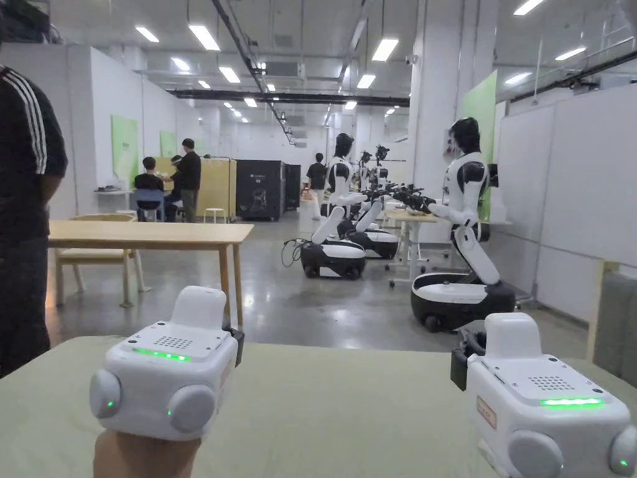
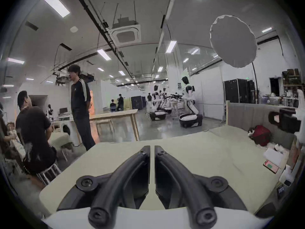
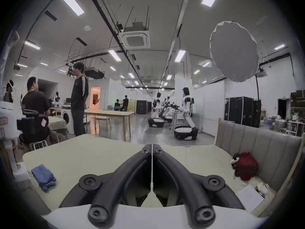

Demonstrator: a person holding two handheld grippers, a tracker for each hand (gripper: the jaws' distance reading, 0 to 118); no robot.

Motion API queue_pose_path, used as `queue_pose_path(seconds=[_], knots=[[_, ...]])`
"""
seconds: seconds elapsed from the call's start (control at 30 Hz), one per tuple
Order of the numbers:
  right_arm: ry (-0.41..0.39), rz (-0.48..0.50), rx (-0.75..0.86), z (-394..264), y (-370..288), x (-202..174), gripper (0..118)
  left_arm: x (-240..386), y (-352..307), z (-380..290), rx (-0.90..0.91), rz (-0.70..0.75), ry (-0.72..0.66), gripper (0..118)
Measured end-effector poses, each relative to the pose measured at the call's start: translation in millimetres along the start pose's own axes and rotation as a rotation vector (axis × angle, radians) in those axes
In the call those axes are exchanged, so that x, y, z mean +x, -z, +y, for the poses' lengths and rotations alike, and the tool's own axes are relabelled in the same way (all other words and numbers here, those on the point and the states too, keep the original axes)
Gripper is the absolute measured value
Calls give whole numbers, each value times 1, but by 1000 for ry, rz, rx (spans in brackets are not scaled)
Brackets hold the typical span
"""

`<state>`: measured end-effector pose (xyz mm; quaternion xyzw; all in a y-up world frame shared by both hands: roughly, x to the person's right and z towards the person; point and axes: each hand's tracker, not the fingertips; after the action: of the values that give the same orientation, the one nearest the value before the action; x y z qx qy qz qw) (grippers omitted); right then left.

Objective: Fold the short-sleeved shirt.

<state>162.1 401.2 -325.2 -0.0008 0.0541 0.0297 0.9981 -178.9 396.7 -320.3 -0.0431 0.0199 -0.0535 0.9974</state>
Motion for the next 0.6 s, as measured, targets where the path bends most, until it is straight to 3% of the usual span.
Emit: queue_pose_path(seconds=[0.27,0.37,0.47,0.53,0.57,0.6], knots=[[-32,23,-18,-4,1,-1,20,5,-6,-5,0,-7,8,8],[-17,24,-20,-6,2,0,39,6,-8,-4,19,-9,9,24],[1,28,-24,-7,4,2,46,7,-8,-3,17,-13,8,30],[12,36,-26,-8,5,2,78,7,-7,-4,14,-16,5,54],[15,37,-24,-8,5,2,95,8,-7,-4,14,-16,4,74],[12,43,-16,-9,4,2,114,8,-6,-5,11,-16,2,103]])
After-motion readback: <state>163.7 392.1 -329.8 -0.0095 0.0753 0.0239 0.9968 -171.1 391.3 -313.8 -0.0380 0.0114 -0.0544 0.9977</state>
